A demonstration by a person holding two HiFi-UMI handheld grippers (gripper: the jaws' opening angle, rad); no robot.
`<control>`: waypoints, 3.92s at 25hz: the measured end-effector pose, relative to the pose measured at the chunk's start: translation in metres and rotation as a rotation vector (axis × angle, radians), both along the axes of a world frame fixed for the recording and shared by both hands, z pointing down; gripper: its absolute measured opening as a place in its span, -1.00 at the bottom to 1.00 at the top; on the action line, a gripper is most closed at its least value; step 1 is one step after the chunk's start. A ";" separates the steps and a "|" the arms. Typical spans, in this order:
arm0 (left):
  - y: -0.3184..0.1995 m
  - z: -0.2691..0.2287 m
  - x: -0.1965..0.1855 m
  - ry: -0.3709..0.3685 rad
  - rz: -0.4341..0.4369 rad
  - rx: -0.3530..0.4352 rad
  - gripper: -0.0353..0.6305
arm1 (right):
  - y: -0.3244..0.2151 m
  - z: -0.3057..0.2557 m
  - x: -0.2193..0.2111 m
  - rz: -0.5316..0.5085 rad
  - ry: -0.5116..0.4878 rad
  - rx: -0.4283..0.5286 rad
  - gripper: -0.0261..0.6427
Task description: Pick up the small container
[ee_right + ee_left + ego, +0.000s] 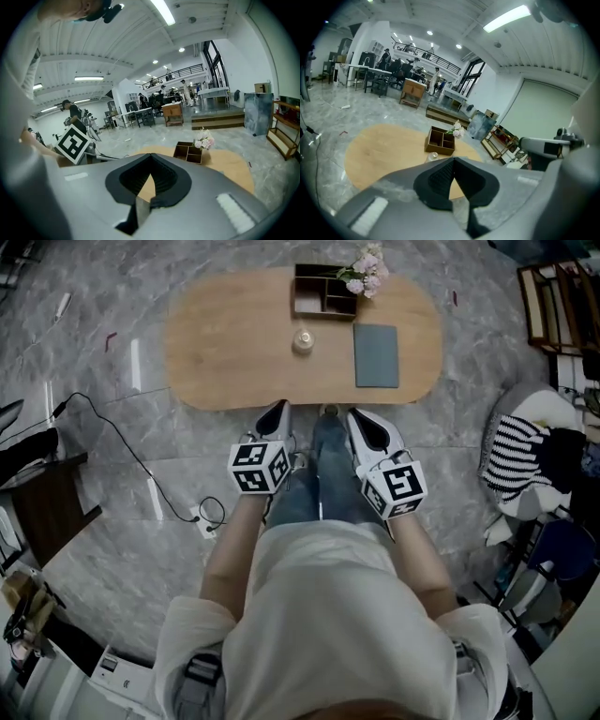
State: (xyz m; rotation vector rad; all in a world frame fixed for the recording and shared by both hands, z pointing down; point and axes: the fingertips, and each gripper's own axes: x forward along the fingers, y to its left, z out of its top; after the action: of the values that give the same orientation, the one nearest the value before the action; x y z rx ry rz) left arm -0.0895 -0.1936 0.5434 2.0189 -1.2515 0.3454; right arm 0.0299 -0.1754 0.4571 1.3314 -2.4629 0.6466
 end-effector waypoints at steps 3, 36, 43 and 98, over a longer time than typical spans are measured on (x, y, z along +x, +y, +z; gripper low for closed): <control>-0.022 0.019 0.003 -0.026 -0.008 -0.006 -0.89 | -0.020 0.018 0.004 -0.019 -0.006 -0.025 -0.93; -0.170 0.256 0.061 -0.263 0.141 0.022 0.21 | -0.107 0.191 0.029 -0.067 -0.079 -0.260 -0.93; -0.187 0.278 0.063 -0.350 0.158 0.057 0.20 | -0.112 0.211 0.032 -0.057 -0.085 -0.297 -0.93; 0.015 0.031 0.016 -0.210 0.118 0.196 0.14 | 0.057 0.028 -0.029 0.022 -0.064 0.002 -0.93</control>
State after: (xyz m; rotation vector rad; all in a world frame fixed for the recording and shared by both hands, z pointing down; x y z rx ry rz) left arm -0.0734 -0.1790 0.5741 2.2769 -1.3399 0.5206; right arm 0.0010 -0.1183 0.4850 1.3608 -2.5029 0.7025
